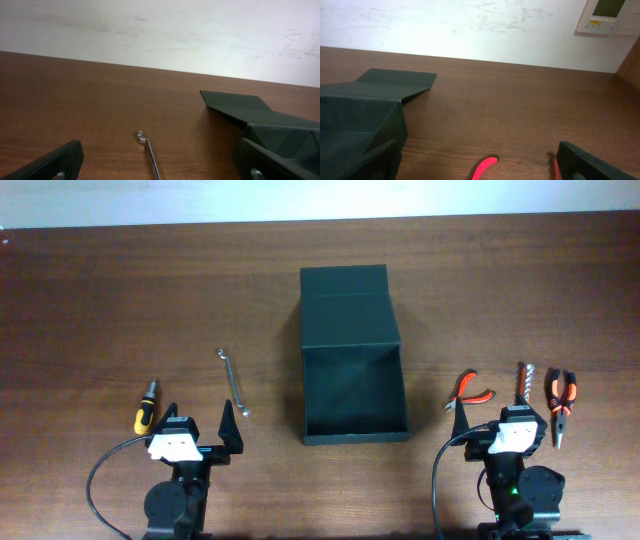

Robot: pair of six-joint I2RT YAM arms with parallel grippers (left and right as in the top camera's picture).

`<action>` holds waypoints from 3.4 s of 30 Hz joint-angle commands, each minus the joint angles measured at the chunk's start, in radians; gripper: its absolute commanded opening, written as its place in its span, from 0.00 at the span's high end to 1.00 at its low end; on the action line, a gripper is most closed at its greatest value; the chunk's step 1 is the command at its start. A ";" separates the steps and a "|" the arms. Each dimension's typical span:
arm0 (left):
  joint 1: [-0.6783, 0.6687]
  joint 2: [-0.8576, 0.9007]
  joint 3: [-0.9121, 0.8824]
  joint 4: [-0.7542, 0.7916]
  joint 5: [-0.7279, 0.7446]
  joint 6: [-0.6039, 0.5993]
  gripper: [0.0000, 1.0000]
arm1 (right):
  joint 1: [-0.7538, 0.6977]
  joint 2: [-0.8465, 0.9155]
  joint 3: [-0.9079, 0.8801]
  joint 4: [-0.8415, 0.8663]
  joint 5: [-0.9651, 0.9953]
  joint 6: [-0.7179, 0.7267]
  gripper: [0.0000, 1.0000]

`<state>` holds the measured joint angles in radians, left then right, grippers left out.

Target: Pack container

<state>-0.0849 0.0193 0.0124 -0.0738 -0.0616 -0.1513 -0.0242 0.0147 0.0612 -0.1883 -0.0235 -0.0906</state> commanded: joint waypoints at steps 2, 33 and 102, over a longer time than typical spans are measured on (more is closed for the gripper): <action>-0.004 -0.013 -0.003 -0.002 -0.014 -0.008 0.01 | 0.006 -0.011 -0.006 -0.006 -0.002 -0.006 0.01; -0.004 -0.013 -0.003 -0.002 -0.014 -0.008 0.01 | 0.006 -0.011 -0.006 -0.006 -0.001 -0.006 0.01; -0.004 1.159 1.243 -0.886 0.129 0.208 0.01 | 0.005 1.516 1.213 -0.862 -0.006 0.787 0.01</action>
<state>-0.0849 1.1801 1.2362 -0.9607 0.0536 0.0273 -0.0242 1.5005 1.2598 -1.0554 -0.0154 0.6388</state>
